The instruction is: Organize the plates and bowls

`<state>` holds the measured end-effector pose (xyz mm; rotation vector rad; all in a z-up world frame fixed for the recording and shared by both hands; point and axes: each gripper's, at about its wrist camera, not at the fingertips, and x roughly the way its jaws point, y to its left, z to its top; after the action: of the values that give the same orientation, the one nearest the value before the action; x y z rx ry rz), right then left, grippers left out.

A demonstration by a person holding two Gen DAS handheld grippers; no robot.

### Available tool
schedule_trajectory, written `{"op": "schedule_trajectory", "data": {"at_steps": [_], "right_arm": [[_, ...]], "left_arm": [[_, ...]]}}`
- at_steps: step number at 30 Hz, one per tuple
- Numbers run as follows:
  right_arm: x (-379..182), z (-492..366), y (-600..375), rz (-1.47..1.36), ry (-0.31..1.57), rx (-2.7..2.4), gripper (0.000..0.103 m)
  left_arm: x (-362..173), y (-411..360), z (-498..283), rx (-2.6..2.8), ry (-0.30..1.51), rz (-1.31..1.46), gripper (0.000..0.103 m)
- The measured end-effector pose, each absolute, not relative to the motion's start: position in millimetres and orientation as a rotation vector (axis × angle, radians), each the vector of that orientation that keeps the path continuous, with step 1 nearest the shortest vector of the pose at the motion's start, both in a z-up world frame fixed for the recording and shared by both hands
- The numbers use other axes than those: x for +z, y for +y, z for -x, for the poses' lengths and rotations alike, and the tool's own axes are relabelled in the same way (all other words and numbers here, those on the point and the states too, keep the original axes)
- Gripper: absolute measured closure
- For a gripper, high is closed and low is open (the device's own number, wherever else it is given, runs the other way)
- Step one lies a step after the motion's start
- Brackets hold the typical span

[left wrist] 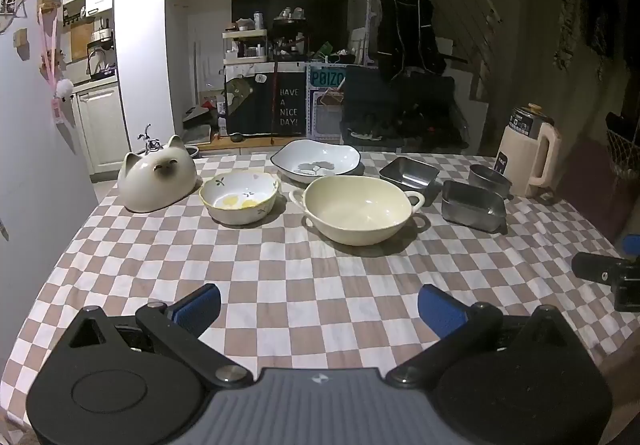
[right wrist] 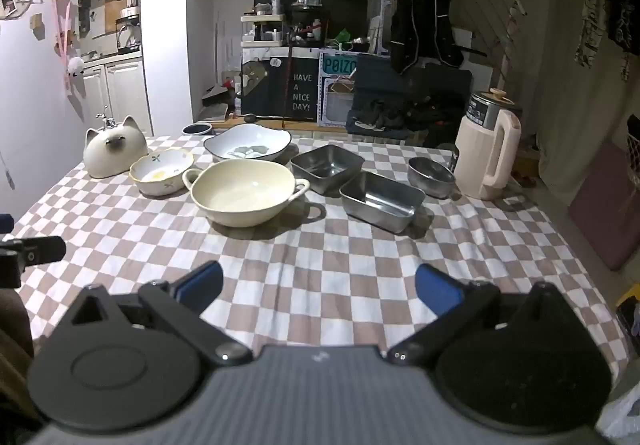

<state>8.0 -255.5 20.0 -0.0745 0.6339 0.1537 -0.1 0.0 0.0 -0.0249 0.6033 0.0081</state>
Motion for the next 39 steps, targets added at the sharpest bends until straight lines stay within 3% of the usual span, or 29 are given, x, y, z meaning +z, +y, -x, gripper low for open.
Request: {"op": "schedule_trajectory", "data": {"at_steps": [39], "right_arm": [[18, -12, -256, 0.07, 0.655, 0.173, 0.0]], "left_arm": [[-4, -11, -2, 0.009, 0.607, 0.02, 0.0]]}}
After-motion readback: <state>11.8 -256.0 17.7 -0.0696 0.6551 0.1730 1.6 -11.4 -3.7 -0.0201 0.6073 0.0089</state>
